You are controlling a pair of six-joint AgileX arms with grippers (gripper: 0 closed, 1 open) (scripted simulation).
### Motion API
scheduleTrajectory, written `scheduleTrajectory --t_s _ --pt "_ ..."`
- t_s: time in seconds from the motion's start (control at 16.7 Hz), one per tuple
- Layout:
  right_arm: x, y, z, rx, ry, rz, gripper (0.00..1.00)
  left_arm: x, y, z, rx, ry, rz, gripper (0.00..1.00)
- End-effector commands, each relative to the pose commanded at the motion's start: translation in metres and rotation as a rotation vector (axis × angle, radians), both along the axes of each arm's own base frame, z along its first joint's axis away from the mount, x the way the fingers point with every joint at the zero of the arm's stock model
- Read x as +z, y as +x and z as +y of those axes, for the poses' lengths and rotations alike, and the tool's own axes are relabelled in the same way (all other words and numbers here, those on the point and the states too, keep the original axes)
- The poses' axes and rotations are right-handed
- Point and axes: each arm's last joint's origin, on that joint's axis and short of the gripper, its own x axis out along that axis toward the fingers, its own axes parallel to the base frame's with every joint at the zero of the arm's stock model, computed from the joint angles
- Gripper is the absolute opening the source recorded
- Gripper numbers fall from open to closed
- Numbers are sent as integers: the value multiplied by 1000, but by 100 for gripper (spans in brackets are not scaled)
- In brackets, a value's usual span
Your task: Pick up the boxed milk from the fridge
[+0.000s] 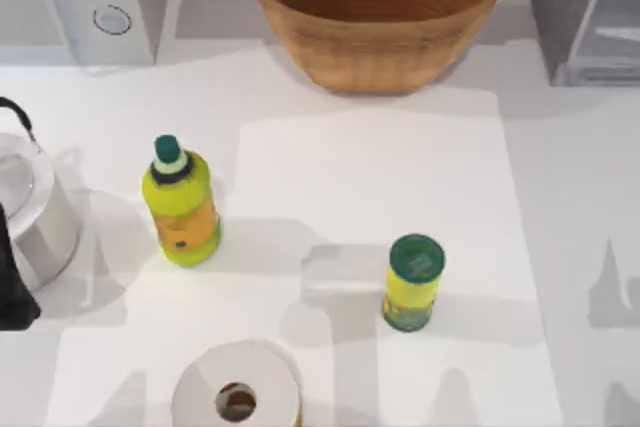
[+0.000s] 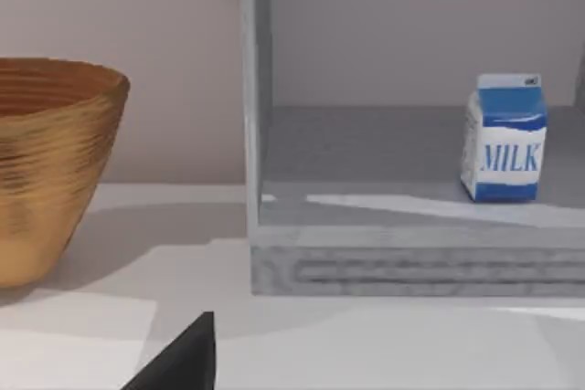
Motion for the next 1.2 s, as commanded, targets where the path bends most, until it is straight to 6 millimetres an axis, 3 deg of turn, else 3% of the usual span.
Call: scheduleTrajectory --t_s 0.42,0.78,1.2 --pt "9 9 -5 -2 -2 -16 100 0 0 0 0 0 0 100" --pt "18 45 -26 -4 -9 -28 100 0 0 0 0 0 0 100" --pt "-13 90 -70 -2 -4 -1 100 0 0 0 0 0 0 100"
